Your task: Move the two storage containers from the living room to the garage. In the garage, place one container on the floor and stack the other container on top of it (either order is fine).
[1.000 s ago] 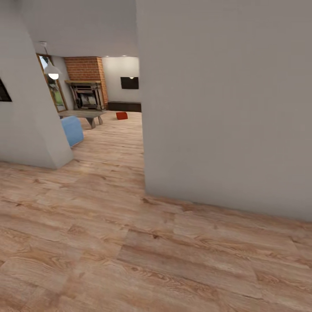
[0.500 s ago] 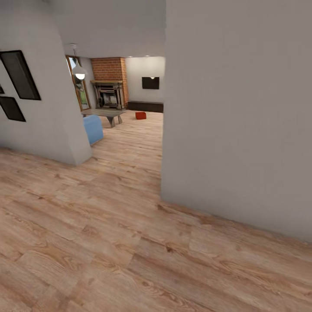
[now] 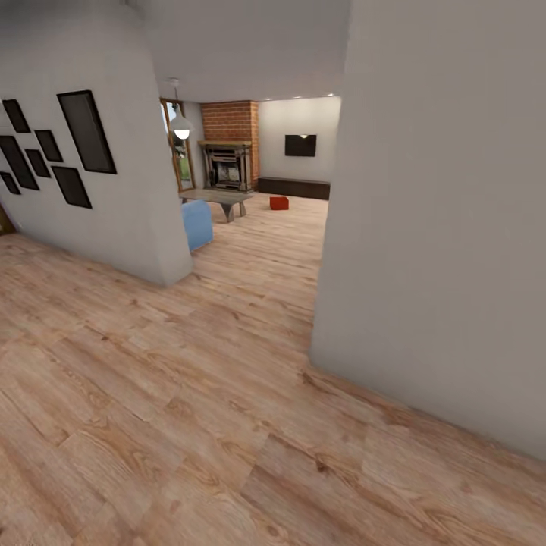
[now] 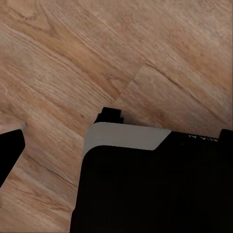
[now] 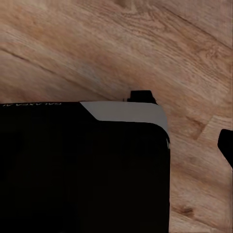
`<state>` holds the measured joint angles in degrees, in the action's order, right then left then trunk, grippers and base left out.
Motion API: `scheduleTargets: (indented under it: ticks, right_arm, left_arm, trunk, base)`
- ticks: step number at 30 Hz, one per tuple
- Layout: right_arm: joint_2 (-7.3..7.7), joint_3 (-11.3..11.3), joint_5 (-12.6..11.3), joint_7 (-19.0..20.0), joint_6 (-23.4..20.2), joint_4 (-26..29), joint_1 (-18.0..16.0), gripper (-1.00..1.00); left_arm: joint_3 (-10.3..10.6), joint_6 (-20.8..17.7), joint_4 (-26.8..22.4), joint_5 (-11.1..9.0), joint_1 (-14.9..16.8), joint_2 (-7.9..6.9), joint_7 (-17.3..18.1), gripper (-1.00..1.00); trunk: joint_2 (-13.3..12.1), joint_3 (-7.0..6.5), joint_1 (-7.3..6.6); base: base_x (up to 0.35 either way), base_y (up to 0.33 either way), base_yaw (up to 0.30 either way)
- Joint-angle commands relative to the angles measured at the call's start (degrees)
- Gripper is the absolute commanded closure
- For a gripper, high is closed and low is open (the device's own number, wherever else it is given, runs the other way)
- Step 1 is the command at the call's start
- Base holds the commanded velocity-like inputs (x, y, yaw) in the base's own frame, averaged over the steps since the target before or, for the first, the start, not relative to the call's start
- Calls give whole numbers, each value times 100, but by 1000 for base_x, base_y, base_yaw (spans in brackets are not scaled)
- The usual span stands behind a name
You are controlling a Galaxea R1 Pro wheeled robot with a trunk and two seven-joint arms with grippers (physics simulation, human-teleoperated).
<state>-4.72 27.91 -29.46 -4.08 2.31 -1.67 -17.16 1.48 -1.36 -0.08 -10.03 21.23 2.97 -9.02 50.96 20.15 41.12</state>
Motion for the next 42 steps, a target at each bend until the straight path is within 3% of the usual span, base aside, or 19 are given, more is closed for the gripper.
scheduleTargets:
  ticks: [1, 24, 42]
  right_arm:
    - [-4, 48, -51, -5, 24, -17, -7, -100]
    - [-3, 46, -51, -5, 24, -17, -6, -100]
    - [-3, 48, -51, -5, 24, -17, -8, -100]
  left_arm:
    - [19, -16, -1, -43, 4, 2, -18, -100]
    - [20, -17, -1, -45, 4, 2, -20, -100]
    - [19, -15, -1, -47, 4, 2, -18, -100]
  trunk:
    - [4, 6, 4]
    - [4, 6, 4]
    - [4, 6, 4]
  base:
    - [323, 0, 271]
    - [323, 0, 270]
    - [323, 0, 18]
